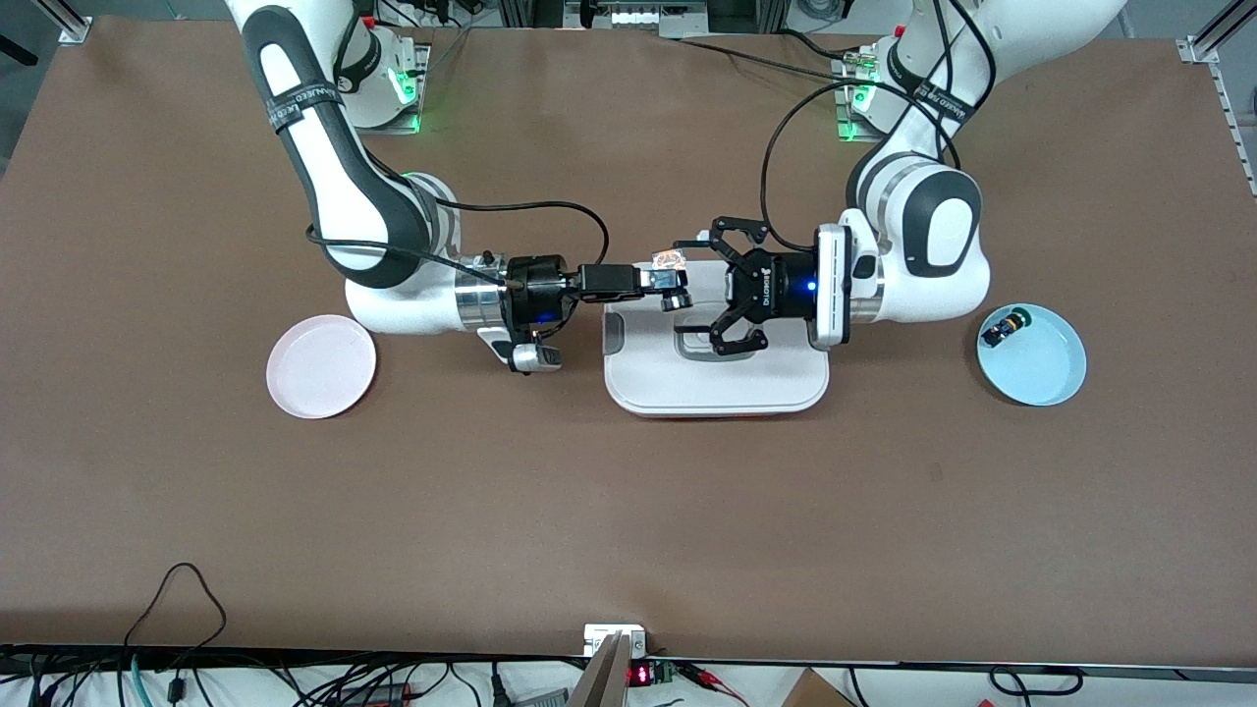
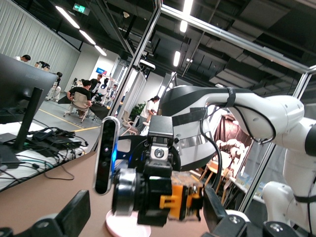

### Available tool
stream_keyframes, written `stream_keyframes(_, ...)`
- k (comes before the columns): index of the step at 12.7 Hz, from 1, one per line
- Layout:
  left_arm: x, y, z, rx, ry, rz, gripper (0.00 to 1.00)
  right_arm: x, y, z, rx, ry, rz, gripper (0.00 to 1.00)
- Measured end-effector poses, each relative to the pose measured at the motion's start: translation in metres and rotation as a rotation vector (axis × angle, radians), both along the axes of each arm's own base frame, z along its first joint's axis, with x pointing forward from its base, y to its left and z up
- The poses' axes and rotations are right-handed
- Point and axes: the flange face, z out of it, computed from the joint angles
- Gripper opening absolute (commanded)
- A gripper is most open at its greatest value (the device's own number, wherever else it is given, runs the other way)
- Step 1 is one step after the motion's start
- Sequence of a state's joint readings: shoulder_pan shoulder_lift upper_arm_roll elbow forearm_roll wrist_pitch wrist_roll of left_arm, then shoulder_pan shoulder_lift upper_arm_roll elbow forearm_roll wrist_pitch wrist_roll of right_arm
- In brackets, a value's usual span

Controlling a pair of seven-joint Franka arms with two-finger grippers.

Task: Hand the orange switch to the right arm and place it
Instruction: 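Open the left gripper and withdraw it while the right gripper carries the switch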

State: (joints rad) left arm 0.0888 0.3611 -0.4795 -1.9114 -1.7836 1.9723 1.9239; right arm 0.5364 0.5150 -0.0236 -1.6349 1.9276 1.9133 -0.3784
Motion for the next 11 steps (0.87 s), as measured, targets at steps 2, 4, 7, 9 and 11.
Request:
stream_keyframes(2,0.017,0.048,0.0,0.084,-0.048,0.022,1.0,0.004,-0.006,-0.001,-0.008,-0.03,-0.009,0.08)
stream_keyframes(4,0.034,0.118,0.0,0.192,-0.095,0.066,1.0,0.014,-0.027,-0.005,-0.069,-0.071,0.002,0.08)
stream_keyframes(7,0.048,0.216,-0.005,0.305,-0.105,0.165,1.0,0.032,-0.073,-0.004,-0.179,-0.151,0.073,0.08)
stream_keyframes(9,0.046,0.27,-0.017,0.388,-0.093,0.201,1.0,0.034,-0.099,-0.006,-0.292,-0.211,0.161,0.08)
stream_keyframes(11,0.038,0.323,-0.029,0.536,-0.093,0.181,1.0,0.031,-0.123,-0.012,-0.462,-0.285,0.289,0.08)
